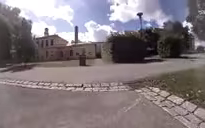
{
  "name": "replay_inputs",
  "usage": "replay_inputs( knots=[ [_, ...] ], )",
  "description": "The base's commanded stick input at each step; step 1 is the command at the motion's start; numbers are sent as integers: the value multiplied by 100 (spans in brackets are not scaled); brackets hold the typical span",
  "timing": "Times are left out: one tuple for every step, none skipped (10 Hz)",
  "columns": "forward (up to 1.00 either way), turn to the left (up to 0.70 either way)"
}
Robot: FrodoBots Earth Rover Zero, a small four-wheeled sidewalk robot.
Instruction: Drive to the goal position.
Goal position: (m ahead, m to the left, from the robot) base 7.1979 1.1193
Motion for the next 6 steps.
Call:
replay_inputs(
  knots=[
    [85,-11],
    [85,0],
    [85,0],
    [85,0],
    [85,0],
    [85,0]
  ],
)
